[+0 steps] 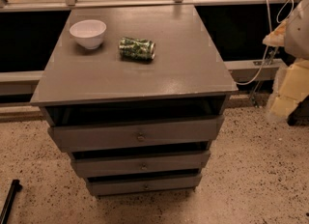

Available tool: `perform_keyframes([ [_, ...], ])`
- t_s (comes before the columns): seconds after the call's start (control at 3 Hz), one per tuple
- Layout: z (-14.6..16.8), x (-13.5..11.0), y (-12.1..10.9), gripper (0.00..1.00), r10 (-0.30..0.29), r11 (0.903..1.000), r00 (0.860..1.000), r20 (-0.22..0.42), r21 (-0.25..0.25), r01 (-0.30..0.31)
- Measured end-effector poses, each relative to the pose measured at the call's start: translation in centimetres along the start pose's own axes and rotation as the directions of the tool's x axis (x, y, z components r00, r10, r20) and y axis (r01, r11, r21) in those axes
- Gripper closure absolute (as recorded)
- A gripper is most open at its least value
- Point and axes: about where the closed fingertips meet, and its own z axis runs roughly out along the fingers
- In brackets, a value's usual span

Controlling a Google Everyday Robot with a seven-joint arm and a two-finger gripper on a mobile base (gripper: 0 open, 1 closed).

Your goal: Open middle drawer

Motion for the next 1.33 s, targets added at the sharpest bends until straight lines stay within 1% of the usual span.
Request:
perform_keyframes([
  [0.33,0.0,0.0,0.0,0.00,0.000,1.0000,1.000,0.000,0.000,0.000],
  [0.67,1.3,-0.3,0.3,0.00,-0.009,1.0000,0.999,0.053,0.004,0.009],
  [1.0,7.0,-1.2,3.7,0.00,-0.051,0.9974,0.974,0.220,-0.039,0.061],
  [1.33,12.0,-0.5,6.8,0.00,-0.021,0.9930,0.916,0.400,-0.098,0.065],
])
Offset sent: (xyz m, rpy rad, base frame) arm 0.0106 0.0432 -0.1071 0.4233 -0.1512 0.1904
